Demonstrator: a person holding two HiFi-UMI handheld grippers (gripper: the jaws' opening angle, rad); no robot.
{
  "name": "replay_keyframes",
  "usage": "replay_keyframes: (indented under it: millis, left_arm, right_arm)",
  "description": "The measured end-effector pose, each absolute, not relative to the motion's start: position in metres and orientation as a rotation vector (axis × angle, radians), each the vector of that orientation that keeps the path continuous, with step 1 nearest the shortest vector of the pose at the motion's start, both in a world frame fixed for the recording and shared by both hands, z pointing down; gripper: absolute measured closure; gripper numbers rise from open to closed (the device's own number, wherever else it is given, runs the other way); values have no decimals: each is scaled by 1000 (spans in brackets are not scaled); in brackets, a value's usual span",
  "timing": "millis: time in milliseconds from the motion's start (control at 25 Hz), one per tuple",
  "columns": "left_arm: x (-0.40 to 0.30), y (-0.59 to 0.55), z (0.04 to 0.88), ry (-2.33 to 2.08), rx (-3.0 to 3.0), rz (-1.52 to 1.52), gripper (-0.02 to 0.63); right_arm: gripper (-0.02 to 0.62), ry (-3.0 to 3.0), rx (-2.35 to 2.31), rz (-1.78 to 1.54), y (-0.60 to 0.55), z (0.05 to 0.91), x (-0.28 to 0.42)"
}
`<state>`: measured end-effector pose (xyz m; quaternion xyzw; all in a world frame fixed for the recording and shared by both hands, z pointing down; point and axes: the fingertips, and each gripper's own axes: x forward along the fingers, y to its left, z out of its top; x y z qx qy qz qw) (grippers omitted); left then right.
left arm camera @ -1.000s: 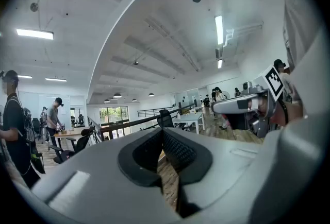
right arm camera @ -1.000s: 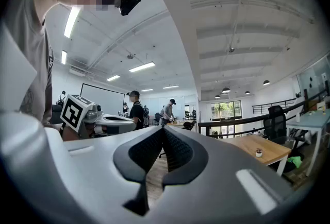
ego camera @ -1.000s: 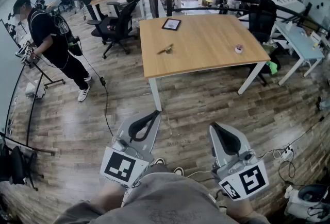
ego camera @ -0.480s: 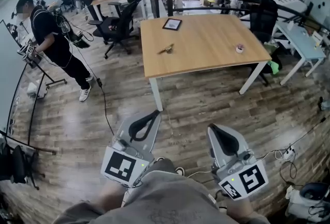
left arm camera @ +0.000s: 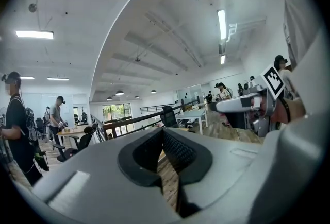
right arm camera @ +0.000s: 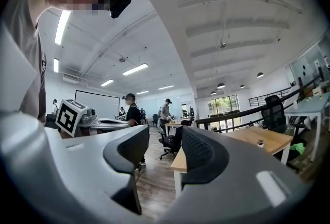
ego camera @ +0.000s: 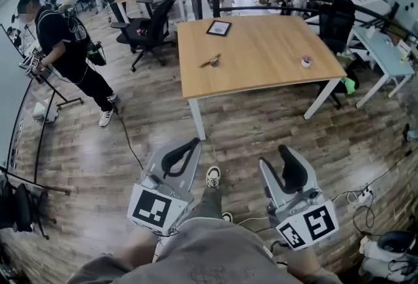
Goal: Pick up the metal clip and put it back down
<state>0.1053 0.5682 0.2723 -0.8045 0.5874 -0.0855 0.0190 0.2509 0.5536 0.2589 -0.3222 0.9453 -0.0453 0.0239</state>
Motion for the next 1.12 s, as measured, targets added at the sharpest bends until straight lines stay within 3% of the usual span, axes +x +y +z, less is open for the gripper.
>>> replay_keyframes:
  millis: [560,1120]
  left_arm:
    - [51,434,280,1846,-2505,-251,606]
    - [-55,281,295,1839,-2547,-298,606]
  right_arm:
    - [413,2966,-1006,-282,413,279,199]
    - [413,2992,-1009,-618,253,324,92]
